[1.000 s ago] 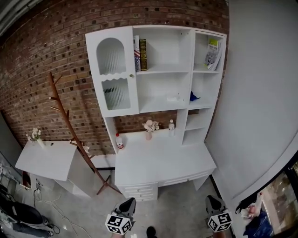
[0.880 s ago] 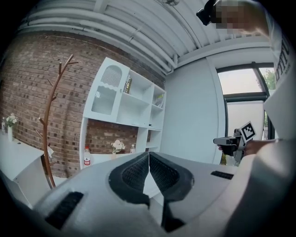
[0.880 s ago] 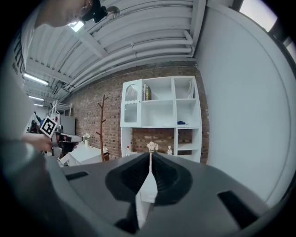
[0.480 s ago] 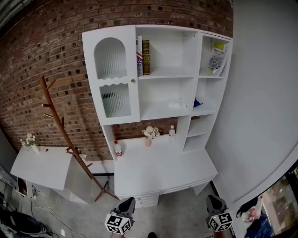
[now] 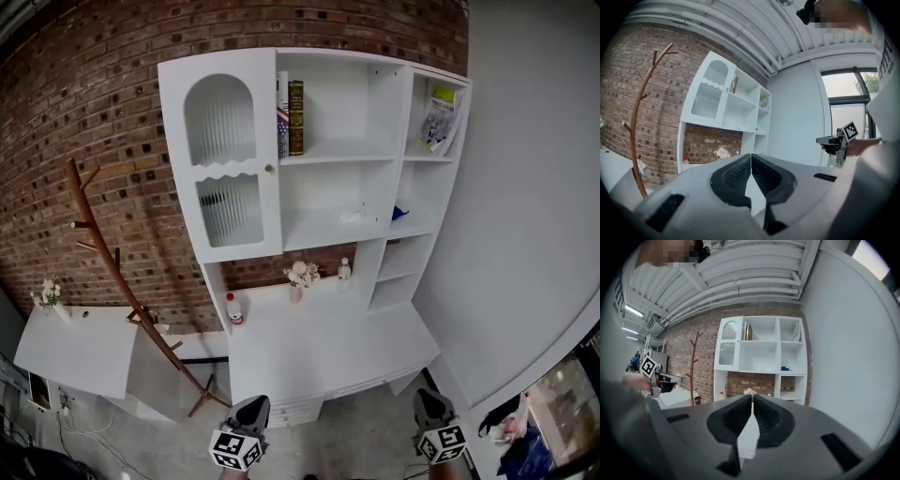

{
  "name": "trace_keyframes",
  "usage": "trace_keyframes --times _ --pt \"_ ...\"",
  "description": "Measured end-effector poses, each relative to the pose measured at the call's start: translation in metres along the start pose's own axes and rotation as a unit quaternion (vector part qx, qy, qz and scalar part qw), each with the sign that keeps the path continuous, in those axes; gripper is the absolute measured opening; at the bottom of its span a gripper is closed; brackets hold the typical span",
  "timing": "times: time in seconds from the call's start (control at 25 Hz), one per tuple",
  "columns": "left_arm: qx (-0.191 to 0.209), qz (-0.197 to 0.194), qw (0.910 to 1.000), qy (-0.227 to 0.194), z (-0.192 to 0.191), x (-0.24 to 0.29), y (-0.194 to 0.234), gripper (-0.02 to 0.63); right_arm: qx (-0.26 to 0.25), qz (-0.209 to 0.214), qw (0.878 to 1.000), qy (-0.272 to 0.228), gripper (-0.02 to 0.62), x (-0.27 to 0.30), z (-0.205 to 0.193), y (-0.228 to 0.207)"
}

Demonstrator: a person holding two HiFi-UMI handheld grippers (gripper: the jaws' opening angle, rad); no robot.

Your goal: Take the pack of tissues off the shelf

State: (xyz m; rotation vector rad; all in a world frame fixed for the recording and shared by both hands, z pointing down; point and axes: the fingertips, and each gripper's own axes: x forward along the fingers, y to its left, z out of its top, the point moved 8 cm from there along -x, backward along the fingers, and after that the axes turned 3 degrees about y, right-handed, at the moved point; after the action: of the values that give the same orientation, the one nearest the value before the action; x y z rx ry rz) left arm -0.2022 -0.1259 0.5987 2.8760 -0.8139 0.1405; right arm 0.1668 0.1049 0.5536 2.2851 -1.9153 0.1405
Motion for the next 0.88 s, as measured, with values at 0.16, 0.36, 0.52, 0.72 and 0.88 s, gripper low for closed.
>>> trace_keyframes --times 0.16,0.36,0.52,0.72,0.88 --pt "0.001 -0.003 1.0 -0.007 0.006 0.006 0.009 0.026 -0.003 -0.004 1.0 -0.003 0.034 0.009 0.006 0.001" --pt "0.003 -0.007 0.9999 -0.01 0.012 0.013 0.016 0.026 -0.006 -0.011 1.0 -0.006 0.034 0.013 0.013 -0.002" --pt "0.002 -0.008 0.9999 -0.011 0.014 0.02 0.018 0.026 -0.006 -0.016 1.0 -0.004 0.034 0.016 0.017 -0.007" --pt "0.0 -0.005 1.0 -0.008 0.013 0.033 0.02 0.026 -0.004 -0.014 1.0 -0.005 0.034 0.03 0.016 -0.015" --pt "-0.003 0.004 1.0 -0.005 0.013 0.046 0.021 0.026 -0.003 -0.007 1.0 -0.008 0.034 0.045 0.017 -0.028"
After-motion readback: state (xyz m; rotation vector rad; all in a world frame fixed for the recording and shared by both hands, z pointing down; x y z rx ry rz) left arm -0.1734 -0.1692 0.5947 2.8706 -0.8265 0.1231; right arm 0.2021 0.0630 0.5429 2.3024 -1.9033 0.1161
